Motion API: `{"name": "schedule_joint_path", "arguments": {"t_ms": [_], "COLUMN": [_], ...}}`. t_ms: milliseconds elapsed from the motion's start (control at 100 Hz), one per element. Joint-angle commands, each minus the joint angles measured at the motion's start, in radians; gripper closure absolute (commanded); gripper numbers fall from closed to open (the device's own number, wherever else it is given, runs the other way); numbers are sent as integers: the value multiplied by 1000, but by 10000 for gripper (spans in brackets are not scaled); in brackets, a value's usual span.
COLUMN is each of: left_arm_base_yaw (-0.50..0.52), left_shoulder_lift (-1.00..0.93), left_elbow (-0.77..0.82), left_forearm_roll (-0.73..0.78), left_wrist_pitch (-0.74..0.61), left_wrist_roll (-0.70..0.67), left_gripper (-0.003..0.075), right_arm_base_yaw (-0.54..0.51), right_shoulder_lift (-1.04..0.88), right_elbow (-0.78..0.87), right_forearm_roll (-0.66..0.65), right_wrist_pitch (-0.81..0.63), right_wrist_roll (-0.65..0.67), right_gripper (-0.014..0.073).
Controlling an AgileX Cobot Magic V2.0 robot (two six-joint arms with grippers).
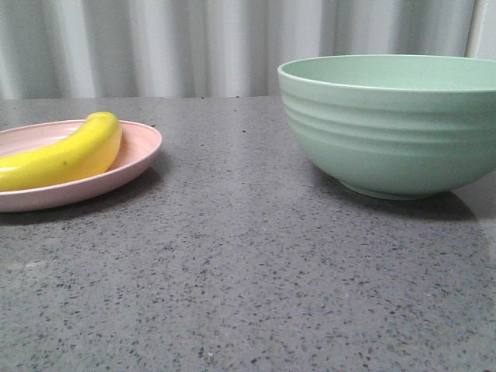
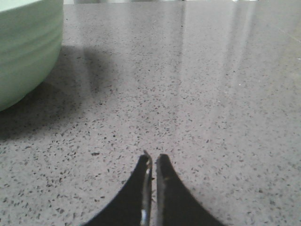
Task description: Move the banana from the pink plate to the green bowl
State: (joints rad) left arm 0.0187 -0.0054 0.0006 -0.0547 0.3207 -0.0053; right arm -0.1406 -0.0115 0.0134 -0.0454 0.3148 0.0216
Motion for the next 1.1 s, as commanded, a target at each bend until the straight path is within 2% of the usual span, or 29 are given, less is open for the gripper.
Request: {"name": "schedule_joint_path", "arguments": {"t_ms": [0, 580, 690, 1090], "left_arm_base_yaw": [2, 2, 2, 2], "left_shoulder_lift": [-31, -31, -31, -31], "left_elbow": [26, 26, 26, 26], "left_forearm_roll": [-11, -11, 71, 73], "left_wrist_pitch": [-44, -44, -44, -68], "left_wrist_roll": [-9, -9, 5, 5], "left_gripper": [739, 739, 738, 739], "right_arm_base_yaw": [-6, -6, -6, -6], "right_shoulder_lift": [-17, -17, -17, -17], "right_elbow": [26, 26, 26, 26], "right_forearm_roll": [0, 0, 0, 0], "right_wrist_pitch": [-32, -32, -32, -53], "right_wrist_roll": [-9, -9, -9, -9], "right_gripper": [668, 668, 668, 668]}}
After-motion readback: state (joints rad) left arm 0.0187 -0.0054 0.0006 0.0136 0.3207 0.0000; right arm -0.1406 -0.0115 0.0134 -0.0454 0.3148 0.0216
